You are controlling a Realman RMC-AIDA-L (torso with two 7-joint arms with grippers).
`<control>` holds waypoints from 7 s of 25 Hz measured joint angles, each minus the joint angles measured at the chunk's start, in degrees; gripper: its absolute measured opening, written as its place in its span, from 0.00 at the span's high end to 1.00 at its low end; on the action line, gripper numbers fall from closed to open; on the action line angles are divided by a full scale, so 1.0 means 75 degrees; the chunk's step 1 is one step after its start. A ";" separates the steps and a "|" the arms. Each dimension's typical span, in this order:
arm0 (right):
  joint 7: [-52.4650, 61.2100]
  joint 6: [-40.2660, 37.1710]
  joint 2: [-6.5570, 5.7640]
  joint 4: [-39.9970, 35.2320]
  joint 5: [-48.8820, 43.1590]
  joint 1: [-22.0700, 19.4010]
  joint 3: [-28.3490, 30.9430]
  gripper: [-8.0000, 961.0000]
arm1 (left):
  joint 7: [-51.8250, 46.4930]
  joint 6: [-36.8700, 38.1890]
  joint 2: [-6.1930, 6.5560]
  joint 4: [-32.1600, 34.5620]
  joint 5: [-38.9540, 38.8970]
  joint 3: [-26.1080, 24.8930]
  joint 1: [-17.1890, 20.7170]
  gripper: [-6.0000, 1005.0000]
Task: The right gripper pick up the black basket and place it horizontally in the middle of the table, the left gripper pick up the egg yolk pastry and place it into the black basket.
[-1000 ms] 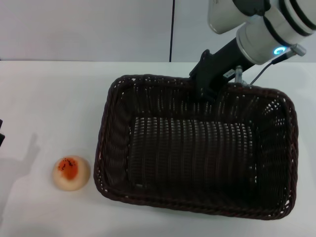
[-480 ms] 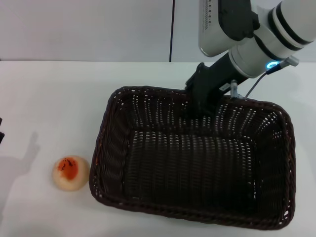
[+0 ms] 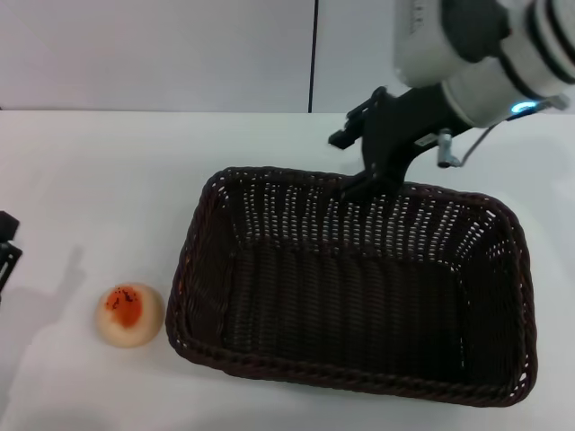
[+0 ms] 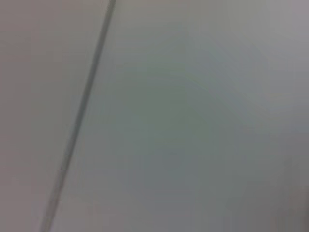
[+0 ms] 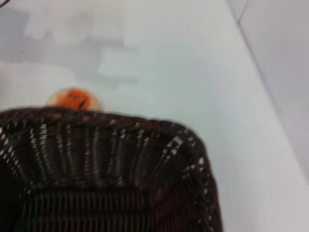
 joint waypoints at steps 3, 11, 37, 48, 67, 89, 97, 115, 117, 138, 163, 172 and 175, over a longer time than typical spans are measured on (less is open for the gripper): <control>0.0095 0.0072 0.0013 -0.1017 0.0319 -0.0866 0.0145 0.33 | -0.0686 0.0433 0.0018 0.0779 0.0121 0.0588 -0.0121 0.21; -0.0408 0.1048 0.0055 -0.2293 0.4168 -0.3995 0.1221 0.33 | -0.3027 0.0858 0.0029 0.3283 0.0202 0.2616 -0.0423 0.21; -0.5693 -0.2584 -0.0055 0.5689 1.1448 -0.5451 0.3919 0.34 | -0.3714 -0.1144 -0.0058 0.4432 0.2064 0.4623 -0.1453 0.22; -0.5876 -0.2601 -0.0054 0.6261 1.1449 -0.5348 0.3928 0.34 | -0.3396 -0.1048 -0.0042 0.4089 0.1789 0.4549 -0.1443 0.38; -0.5970 -0.2708 -0.0072 0.6562 1.1470 -0.5329 0.4354 0.34 | -0.3381 -0.0279 0.0043 0.4568 0.0470 0.3572 -0.1000 0.98; -0.6113 -0.2650 -0.0061 0.6808 1.1445 -0.5244 0.4325 0.34 | -0.3025 -0.1263 -0.0004 0.4413 0.1577 0.4335 -0.1165 0.25; -0.6207 -0.2690 -0.0061 0.6891 1.1444 -0.5229 0.4337 0.34 | -0.3010 -0.1974 -0.0033 0.4212 0.1551 0.5075 -0.1362 0.16; -0.6220 -0.2577 -0.0067 0.6890 1.1445 -0.5136 0.4341 0.34 | -0.2908 -0.1170 0.0011 0.4571 0.1502 0.4916 -0.0939 0.52; -0.6220 -0.2559 -0.0067 0.6890 1.1446 -0.5135 0.4341 0.34 | -0.2862 -0.1126 0.0011 0.4572 0.1498 0.4904 -0.0930 0.58; -0.6220 -0.2578 -0.0067 0.6902 1.1446 -0.5175 0.4341 0.34 | -0.2777 0.1137 0.0031 0.4637 0.1394 0.2759 -0.0968 0.95; -0.6945 -0.2616 -0.0041 0.7129 1.1476 -0.5472 0.4708 0.34 | -0.2108 0.1172 -0.0019 0.2591 0.0504 0.2140 -0.1801 0.46; -0.9288 -0.2640 -0.0001 0.8911 1.1510 -0.5118 0.5771 0.34 | -0.0649 0.0332 -0.0025 0.1702 0.0232 -0.0968 -0.0801 0.21; -0.9798 -0.2682 0.0002 0.9236 1.1513 -0.4947 0.6195 0.34 | -0.0435 0.0122 -0.0038 0.1501 0.0230 -0.1373 -0.0657 0.16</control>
